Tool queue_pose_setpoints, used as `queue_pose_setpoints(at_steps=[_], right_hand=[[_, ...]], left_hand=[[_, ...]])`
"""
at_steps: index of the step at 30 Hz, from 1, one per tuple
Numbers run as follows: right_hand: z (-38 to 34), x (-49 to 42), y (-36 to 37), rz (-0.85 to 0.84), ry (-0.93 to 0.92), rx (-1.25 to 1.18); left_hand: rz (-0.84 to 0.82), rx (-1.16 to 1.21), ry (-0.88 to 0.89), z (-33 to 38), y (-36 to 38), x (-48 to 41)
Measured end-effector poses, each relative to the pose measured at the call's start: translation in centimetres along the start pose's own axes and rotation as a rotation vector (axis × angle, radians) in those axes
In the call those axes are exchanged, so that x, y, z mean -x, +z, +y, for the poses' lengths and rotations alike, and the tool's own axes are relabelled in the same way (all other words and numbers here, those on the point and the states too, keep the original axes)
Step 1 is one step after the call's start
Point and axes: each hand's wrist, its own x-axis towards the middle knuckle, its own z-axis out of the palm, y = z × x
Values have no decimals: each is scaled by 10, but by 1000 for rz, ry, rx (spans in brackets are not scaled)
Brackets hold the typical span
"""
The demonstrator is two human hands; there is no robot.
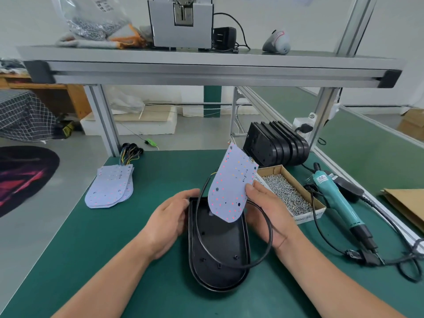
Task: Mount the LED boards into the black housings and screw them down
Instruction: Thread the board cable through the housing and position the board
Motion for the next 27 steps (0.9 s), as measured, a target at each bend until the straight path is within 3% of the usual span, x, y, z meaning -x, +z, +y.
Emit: queue_pose_setpoints(at_steps=[5, 8, 12, 16, 27], right_hand=[[2, -3, -4, 41, -4, -15], [1, -2, -1, 38, -5, -47], [7, 0, 4, -7, 0, -67], [13, 1, 5, -42, 57, -43], [8, -2, 16, 18, -19, -132]], left_hand=[[-254, 57, 7, 5, -10, 0], [-352, -191, 87, 5, -7, 0], [-229, -543, 267, 8, -1, 5], [-109, -749, 301, 4, 6, 5], [50, -806, 195, 6, 17, 4]])
